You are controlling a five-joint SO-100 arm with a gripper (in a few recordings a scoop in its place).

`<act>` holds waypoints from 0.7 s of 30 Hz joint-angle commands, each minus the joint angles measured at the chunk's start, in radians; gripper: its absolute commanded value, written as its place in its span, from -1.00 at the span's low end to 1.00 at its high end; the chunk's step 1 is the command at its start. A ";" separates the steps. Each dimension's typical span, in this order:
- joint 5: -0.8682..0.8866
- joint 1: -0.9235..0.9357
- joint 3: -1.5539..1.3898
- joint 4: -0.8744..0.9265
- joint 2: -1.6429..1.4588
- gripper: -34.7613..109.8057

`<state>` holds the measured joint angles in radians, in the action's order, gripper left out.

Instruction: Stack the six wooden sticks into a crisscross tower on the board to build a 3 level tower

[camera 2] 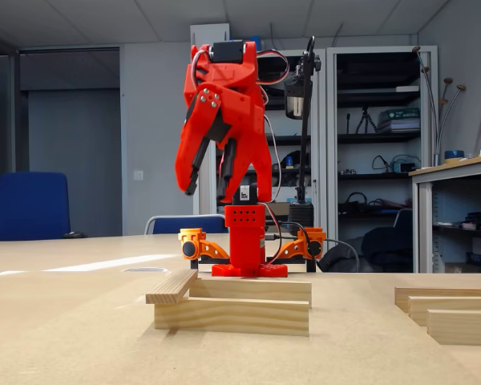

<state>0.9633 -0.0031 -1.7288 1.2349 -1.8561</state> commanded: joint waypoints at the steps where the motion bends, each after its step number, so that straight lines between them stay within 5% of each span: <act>1: 0.014 -0.018 -0.058 -0.003 -0.104 -0.32; 21: 0.038 -0.034 0.043 0.067 -0.101 -0.31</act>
<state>0.9894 -0.0337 -1.7411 1.2824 -1.9528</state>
